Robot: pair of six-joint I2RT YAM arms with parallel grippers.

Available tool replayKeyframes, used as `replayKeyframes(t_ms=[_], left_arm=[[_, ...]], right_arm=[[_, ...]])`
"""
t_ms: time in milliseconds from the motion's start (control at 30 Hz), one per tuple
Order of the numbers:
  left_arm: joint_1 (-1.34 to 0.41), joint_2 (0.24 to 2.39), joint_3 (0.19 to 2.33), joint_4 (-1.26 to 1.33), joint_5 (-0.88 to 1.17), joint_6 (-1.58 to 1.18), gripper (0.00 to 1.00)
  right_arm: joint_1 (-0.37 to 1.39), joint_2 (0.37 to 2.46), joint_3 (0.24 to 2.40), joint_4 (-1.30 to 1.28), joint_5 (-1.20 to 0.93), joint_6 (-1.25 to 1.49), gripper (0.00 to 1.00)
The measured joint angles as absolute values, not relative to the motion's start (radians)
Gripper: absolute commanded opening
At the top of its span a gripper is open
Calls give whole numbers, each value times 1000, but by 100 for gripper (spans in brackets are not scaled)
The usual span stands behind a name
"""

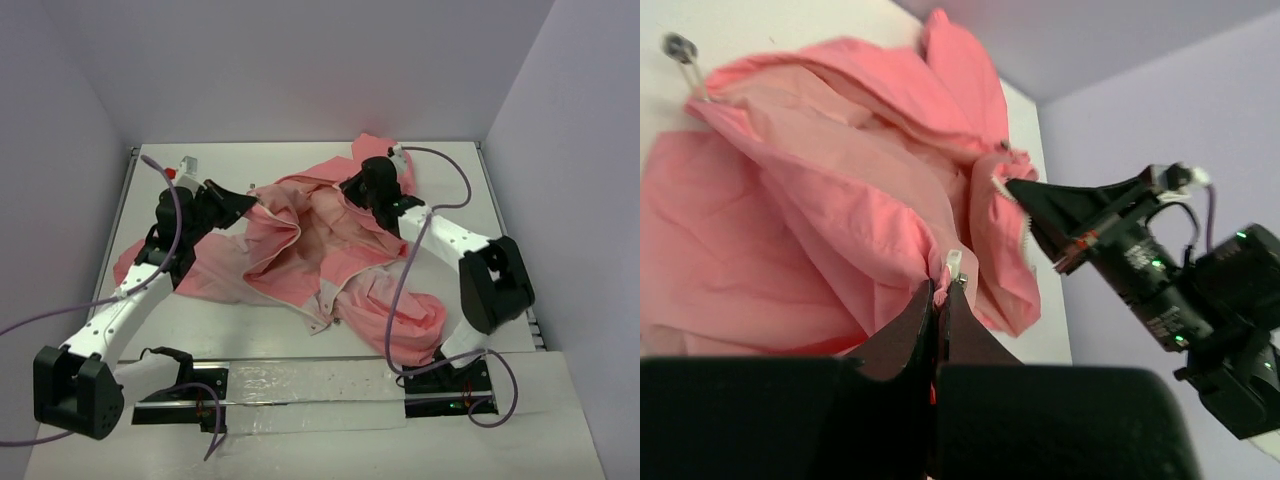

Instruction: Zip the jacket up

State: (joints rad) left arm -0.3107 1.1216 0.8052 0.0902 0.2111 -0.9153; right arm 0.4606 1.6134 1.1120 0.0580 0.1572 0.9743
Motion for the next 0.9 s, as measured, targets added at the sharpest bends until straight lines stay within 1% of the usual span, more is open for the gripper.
replayKeyframes(t_ms=[133, 267, 367, 500, 533, 600, 633, 700, 833, 900], left_arm=[[-311, 1047, 762, 91, 124, -938, 0], [-311, 1049, 760, 86, 95, -944, 0], [-311, 1047, 758, 76, 82, -950, 0], [-312, 1041, 758, 59, 71, -949, 0], [-312, 1039, 758, 57, 69, -948, 0], [-311, 1038, 758, 56, 67, -945, 0], [-311, 1038, 758, 56, 67, -943, 0], [-311, 1038, 758, 56, 67, -939, 0], [-311, 1046, 758, 57, 69, -931, 0], [-311, 1053, 758, 57, 71, -928, 0]], right_arm=[[460, 1815, 1348, -54, 203, 998, 0], [460, 2014, 1609, -143, 253, 1006, 0], [459, 2131, 1744, -150, 258, 994, 5], [452, 2253, 1913, -220, 227, 929, 34], [450, 2293, 1983, -249, 209, 907, 43], [444, 2355, 2100, -281, 165, 859, 51], [441, 2364, 2122, -289, 145, 834, 55], [434, 2355, 2122, -300, 109, 768, 58], [428, 2309, 2100, -334, 64, 642, 57], [427, 2298, 2126, -383, 50, 565, 59]])
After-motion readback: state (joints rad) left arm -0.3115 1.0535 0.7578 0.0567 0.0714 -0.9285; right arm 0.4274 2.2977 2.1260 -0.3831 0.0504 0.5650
